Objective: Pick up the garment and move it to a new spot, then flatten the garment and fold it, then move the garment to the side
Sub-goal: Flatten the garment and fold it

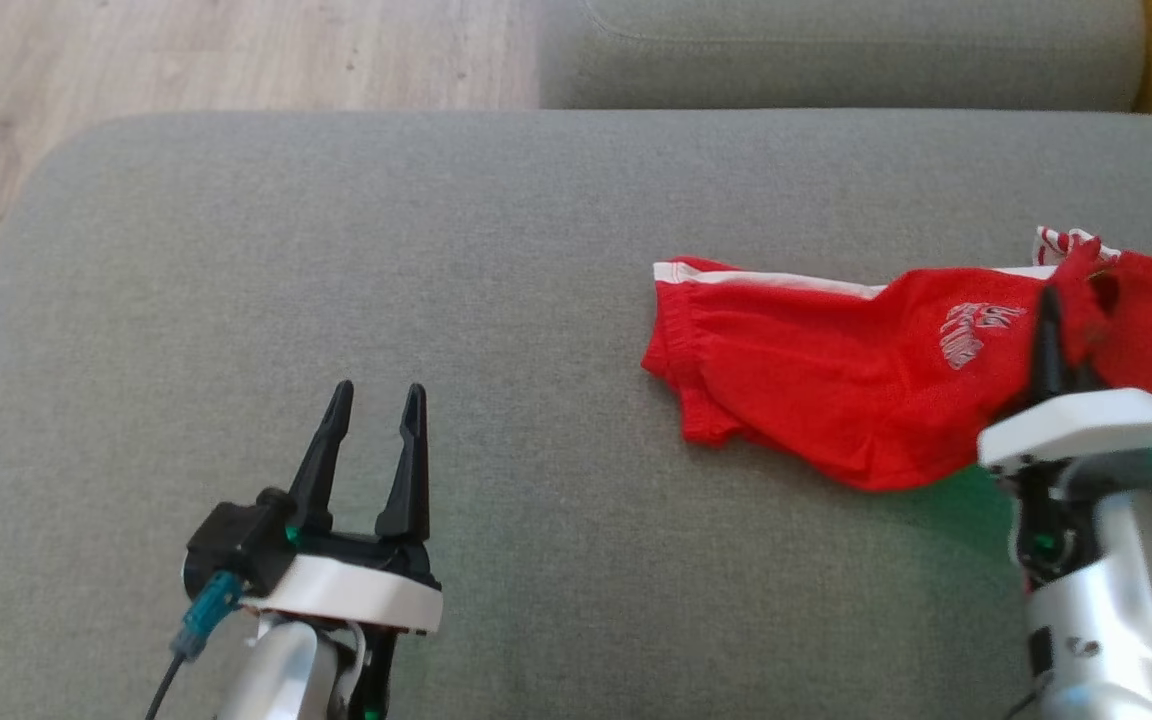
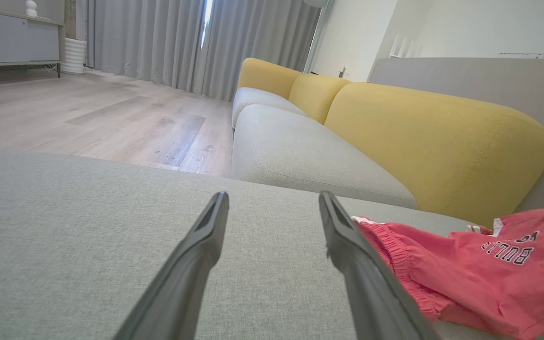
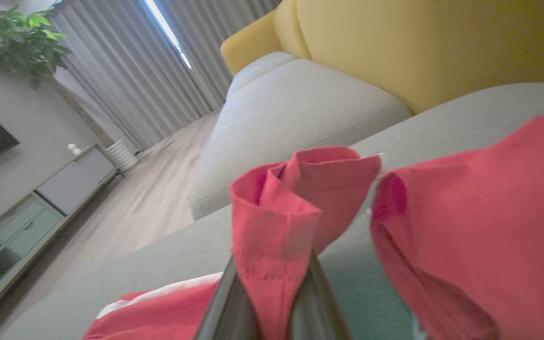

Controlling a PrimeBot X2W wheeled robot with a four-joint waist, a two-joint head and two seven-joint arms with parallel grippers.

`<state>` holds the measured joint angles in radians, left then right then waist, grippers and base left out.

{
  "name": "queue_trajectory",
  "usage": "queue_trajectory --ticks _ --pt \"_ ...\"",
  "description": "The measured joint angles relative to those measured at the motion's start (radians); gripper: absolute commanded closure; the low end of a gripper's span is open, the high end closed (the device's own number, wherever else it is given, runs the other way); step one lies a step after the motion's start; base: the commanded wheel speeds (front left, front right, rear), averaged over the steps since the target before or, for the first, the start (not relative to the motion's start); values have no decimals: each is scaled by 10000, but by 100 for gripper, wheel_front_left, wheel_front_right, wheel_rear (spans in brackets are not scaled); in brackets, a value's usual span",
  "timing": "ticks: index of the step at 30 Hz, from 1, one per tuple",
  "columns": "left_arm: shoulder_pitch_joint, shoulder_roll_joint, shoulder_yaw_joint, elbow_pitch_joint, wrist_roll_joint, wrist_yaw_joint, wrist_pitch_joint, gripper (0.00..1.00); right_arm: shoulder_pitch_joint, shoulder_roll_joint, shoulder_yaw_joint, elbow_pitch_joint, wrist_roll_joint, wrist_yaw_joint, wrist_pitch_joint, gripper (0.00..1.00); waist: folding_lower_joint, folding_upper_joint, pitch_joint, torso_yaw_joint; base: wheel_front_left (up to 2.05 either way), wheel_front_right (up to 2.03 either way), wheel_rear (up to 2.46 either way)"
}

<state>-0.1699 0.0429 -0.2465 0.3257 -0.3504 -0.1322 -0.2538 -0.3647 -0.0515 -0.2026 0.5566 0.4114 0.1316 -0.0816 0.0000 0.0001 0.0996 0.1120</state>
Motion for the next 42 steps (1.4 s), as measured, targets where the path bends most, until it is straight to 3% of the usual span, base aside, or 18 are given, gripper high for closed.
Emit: queue_trajectory --ticks 12,28,29,30,31,38,42 --pt "159 6 -82 180 0 0 0 0 -73 -2 3216 -140 1254 0 -332 100 0 0 -544 753 0 0 0" --pt "552 56 -36 245 0 0 2 0 -740 -33 6236 2019 1488 0 -560 100 1 0 -570 1548 0 0 0" --pt "552 56 -19 245 0 0 2 0 -807 -36 6408 2305 1396 0 -558 91 1 0 -562 1533 0 0 0" --pt "552 56 29 245 0 0 2 0 -856 -54 6604 2589 1239 0 -556 4 1 0 -557 1510 0 0 0" --pt "552 56 77 244 0 0 2 0 -894 -69 6796 2847 1122 0 -546 0 0 0 -555 1482 0 0 0" --pt "551 54 261 244 -2 0 2 0 -930 -98 8719 3103 1149 0 -698 0 1 0 -589 1127 0 0 0" --pt "551 52 382 128 -2 0 2 0 -932 -109 9024 2773 1536 0 -1147 0 0 0 -644 796 0 0 0"
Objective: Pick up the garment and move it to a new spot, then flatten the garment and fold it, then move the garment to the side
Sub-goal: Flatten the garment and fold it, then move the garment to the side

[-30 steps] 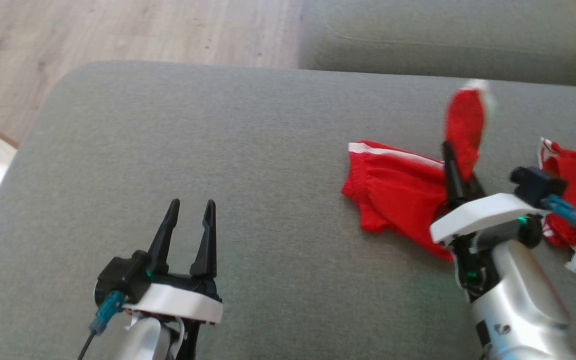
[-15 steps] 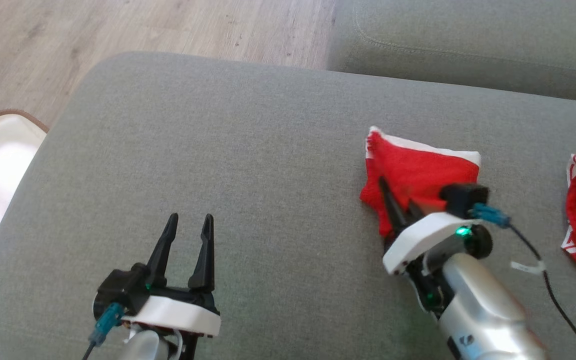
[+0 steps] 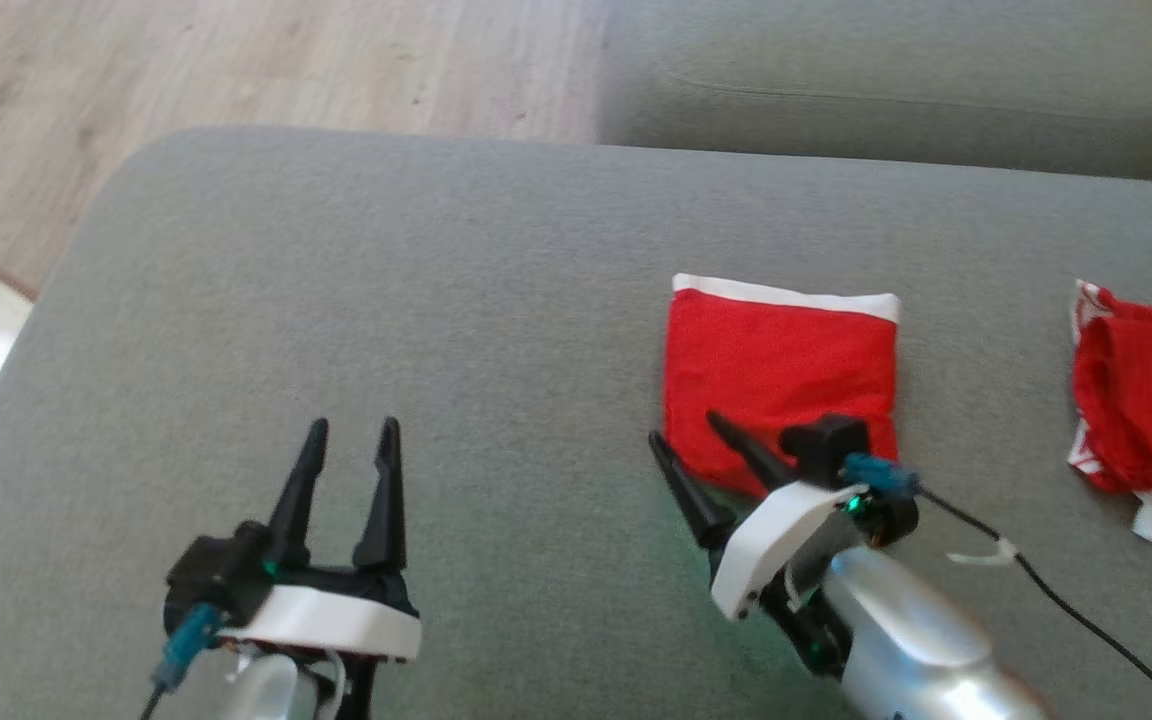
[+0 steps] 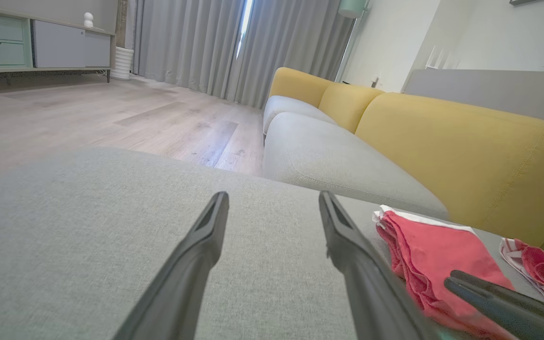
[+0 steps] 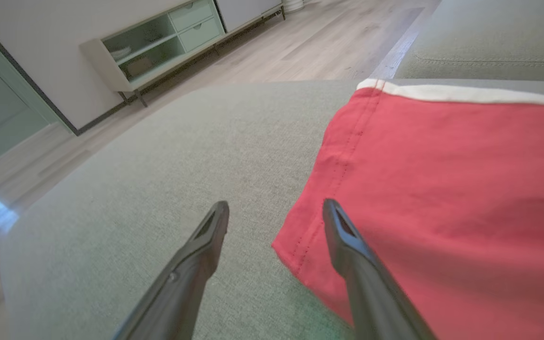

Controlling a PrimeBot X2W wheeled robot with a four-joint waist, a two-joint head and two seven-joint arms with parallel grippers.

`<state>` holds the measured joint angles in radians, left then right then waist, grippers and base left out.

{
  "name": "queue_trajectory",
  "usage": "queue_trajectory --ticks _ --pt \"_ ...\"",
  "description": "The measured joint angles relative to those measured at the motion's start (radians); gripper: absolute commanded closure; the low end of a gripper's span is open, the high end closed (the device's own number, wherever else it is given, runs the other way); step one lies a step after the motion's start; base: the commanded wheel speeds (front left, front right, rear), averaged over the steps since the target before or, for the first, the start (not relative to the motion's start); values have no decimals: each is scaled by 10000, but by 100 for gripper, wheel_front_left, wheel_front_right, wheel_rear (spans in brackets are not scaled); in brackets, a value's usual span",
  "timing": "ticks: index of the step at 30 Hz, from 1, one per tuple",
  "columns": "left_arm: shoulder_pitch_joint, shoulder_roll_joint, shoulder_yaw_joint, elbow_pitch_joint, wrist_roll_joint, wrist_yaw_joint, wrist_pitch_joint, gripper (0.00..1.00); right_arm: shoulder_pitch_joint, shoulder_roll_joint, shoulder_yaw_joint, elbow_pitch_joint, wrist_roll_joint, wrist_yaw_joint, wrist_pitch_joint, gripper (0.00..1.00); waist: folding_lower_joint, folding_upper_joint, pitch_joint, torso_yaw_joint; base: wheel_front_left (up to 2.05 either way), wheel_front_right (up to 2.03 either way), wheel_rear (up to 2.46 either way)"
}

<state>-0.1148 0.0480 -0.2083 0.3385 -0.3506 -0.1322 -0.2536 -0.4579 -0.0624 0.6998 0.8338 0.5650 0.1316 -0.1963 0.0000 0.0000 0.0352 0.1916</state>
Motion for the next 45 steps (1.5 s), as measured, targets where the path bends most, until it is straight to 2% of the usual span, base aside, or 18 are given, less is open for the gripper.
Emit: queue_trajectory --ticks 4,9,14,18,24,34,35,36,37,45 --pt "-6 0 255 -479 0 0 0 0 -84 -391 -608 -497 6 0 -374 0 0 0 -75 -385 0 0 0" --pt "-4 -8 525 -974 2 0 -2 0 -234 -1139 -3041 -1695 -1185 -2 -518 0 0 0 -145 -918 0 0 0" --pt "-5 -17 606 -1129 174 0 -2 0 625 -961 -5522 -3484 -2709 0 -548 0 0 0 -183 -1397 0 0 0" --pt "-3 -17 769 -1129 219 0 -2 0 2144 -456 -6690 -4405 -3586 0 -548 0 0 0 -219 -1693 0 0 0" --pt "22 -19 794 -1041 416 0 -2 0 3422 29 -7175 -5187 -4080 0 -548 0 -1 0 -161 -1964 0 0 0" --pt "200 -21 886 -1016 433 0 -2 0 3544 150 -7051 -5536 -3981 0 -548 0 0 0 74 -1958 0 0 0" --pt "198 -19 882 -1020 433 0 -2 0 3544 150 -7053 -5544 -3960 0 -548 23 0 0 94 -1931 0 0 0" --pt "195 -19 876 -1034 433 0 -2 0 3544 150 -7051 -5563 -3960 0 -548 86 0 0 114 -1900 0 0 0" --pt "191 -19 867 -1049 433 0 -2 0 3541 150 -7041 -5578 -3962 0 -548 100 0 0 140 -1863 0 0 0" --pt "8 -19 685 -1091 416 0 -2 0 2922 148 -6675 -5262 -4159 0 -378 100 0 0 629 -1419 0 0 0"
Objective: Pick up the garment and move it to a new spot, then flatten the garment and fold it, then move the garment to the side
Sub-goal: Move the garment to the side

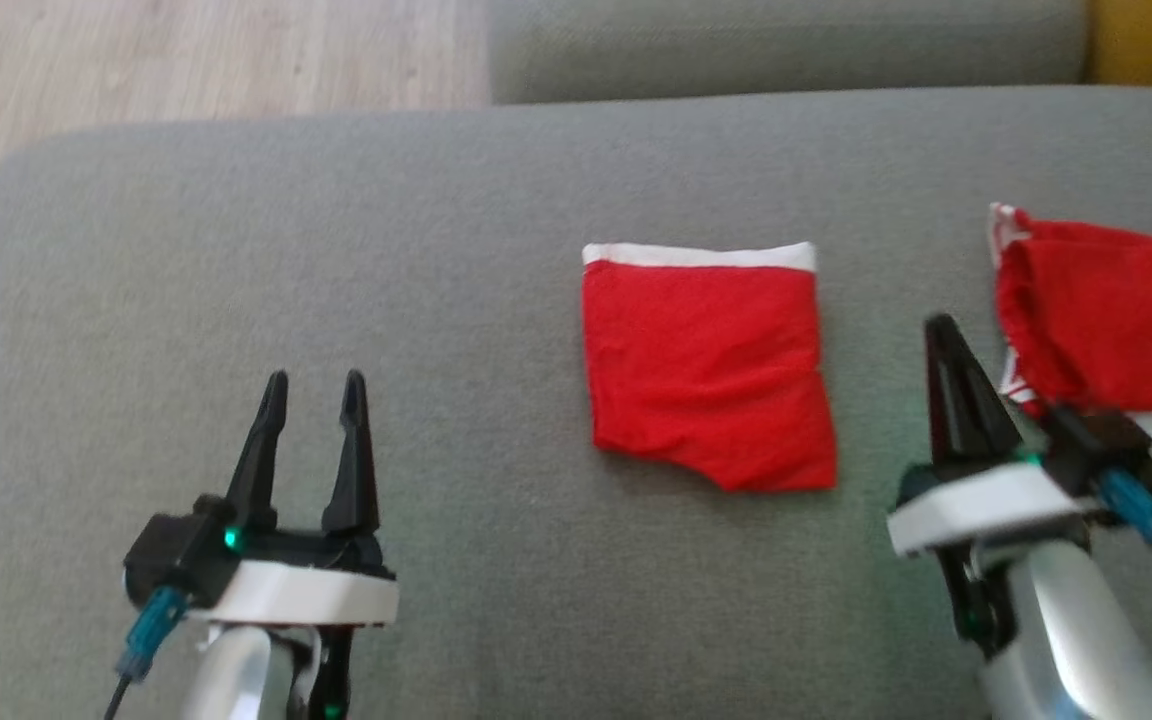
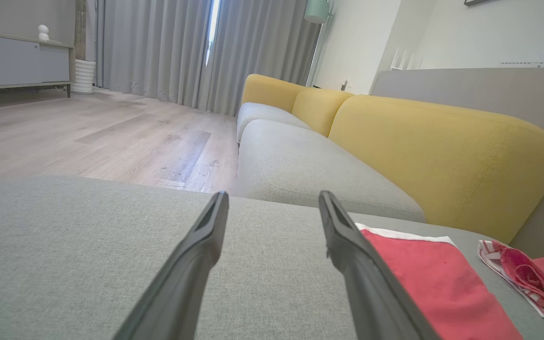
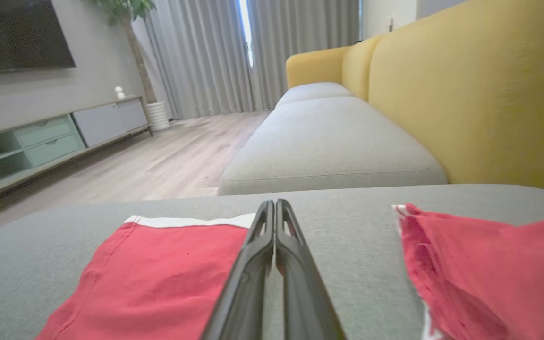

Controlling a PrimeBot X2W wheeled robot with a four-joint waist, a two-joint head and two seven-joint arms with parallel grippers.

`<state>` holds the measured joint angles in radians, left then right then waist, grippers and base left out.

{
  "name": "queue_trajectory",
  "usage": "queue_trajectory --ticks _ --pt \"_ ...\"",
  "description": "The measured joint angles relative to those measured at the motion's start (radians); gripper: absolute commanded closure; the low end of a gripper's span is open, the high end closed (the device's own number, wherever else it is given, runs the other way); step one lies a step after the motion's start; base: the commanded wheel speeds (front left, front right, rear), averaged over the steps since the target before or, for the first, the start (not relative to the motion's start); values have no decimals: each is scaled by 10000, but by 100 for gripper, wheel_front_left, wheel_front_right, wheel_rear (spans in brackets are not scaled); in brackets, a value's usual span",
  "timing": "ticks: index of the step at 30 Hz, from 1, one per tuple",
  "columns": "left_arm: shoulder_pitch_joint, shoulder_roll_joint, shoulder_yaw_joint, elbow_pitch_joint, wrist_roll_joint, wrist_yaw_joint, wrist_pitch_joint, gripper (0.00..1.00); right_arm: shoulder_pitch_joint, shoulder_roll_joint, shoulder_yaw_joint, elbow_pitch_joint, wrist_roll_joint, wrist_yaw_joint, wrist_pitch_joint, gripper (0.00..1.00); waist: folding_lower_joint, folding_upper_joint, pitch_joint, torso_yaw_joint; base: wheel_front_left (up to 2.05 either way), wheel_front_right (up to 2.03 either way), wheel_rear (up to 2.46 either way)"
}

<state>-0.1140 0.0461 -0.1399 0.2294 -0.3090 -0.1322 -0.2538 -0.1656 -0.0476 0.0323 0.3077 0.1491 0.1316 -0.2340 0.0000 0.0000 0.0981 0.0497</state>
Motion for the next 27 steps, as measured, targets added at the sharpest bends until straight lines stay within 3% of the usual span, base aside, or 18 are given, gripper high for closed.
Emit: queue_trajectory --ticks 8,18,22,27 --pt "-611 -13 -301 50 -35 0 0 0 -1919 -12 560 1699 -270 0 414 100 1 0 709 671 0 0 0" --pt "-1147 -31 -725 184 -113 0 0 0 -4124 -59 278 5822 -790 0 418 100 2 0 1595 1525 0 0 0" --pt "-1147 -33 -805 261 -111 0 0 0 -4551 -115 656 6103 -249 0 -33 100 2 0 1603 1589 0 0 0" --pt "-1146 -33 -757 261 -111 0 0 0 -4812 -196 2548 5492 918 0 -157 100 0 0 1459 1557 0 0 0"
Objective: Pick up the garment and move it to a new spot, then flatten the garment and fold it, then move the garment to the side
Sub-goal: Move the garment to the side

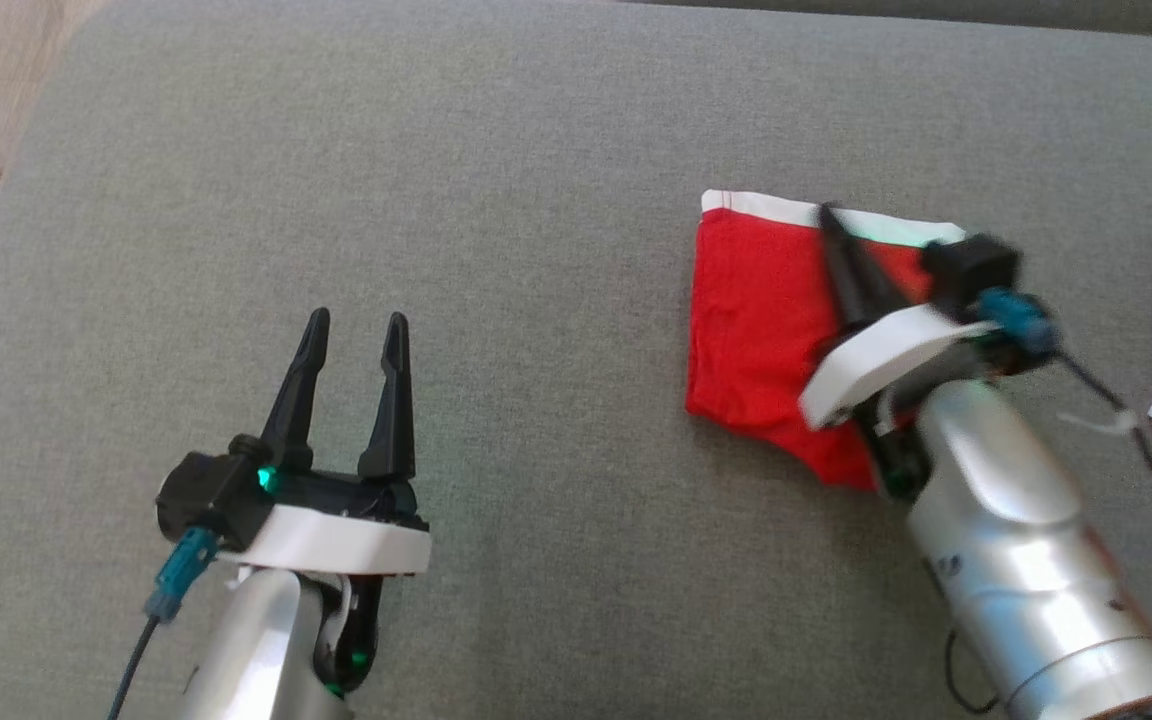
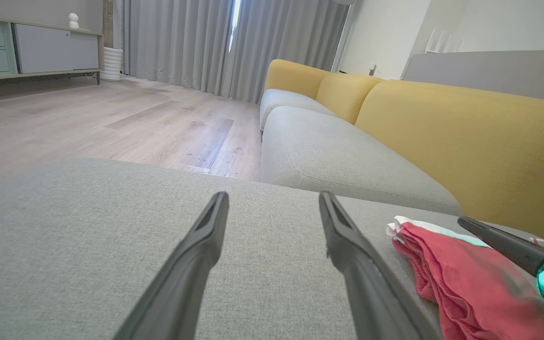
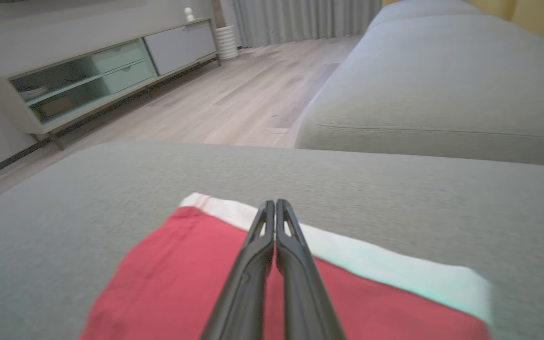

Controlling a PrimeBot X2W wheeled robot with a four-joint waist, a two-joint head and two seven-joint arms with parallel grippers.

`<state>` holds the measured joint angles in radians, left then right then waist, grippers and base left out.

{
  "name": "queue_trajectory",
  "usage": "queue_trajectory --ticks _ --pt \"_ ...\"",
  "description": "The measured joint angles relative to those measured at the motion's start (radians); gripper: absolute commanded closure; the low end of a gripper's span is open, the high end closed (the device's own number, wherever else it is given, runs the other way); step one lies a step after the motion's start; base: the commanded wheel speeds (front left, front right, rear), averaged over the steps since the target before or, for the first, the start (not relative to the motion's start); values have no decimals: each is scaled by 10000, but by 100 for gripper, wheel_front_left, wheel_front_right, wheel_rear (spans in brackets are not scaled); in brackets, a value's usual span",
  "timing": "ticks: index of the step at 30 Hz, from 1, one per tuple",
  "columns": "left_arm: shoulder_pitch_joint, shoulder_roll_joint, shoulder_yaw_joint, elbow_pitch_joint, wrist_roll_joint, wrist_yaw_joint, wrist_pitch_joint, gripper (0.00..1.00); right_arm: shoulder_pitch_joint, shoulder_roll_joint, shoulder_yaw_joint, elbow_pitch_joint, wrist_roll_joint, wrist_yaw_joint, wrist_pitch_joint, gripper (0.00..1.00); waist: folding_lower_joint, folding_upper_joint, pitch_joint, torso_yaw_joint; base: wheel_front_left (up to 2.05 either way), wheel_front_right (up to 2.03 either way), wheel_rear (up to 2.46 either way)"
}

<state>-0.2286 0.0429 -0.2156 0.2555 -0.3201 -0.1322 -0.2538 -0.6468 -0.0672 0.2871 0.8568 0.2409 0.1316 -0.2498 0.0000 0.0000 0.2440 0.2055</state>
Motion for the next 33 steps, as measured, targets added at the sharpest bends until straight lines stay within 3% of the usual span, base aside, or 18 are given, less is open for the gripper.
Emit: queue_trajectory --ticks 3,6,14,21,27,33 --pt "4 0 17 0 0 0 0 0 32 15 1045 107 332 0 4 100 0 0 -70 -24 0 0 0" --pt "5 0 -13 4 0 0 0 0 83 8 1950 926 412 0 849 100 0 0 -133 -28 0 0 0" --pt "61 0 35 217 0 0 0 0 113 12 2123 1258 1026 0 412 100 -1 0 -362 -184 0 0 0" --pt "155 0 309 115 0 0 0 0 20 15 796 740 727 0 15 100 -1 0 -779 -668 0 0 0" --pt "409 2 445 -40 0 0 0 0 407 15 -884 -1087 -523 0 -10 100 0 0 -1067 -1155 0 0 0" --pt "600 4 562 -105 0 0 0 0 2484 27 -2084 -2746 -1175 0 -12 100 -1 0 -1444 -1640 0 0 0"
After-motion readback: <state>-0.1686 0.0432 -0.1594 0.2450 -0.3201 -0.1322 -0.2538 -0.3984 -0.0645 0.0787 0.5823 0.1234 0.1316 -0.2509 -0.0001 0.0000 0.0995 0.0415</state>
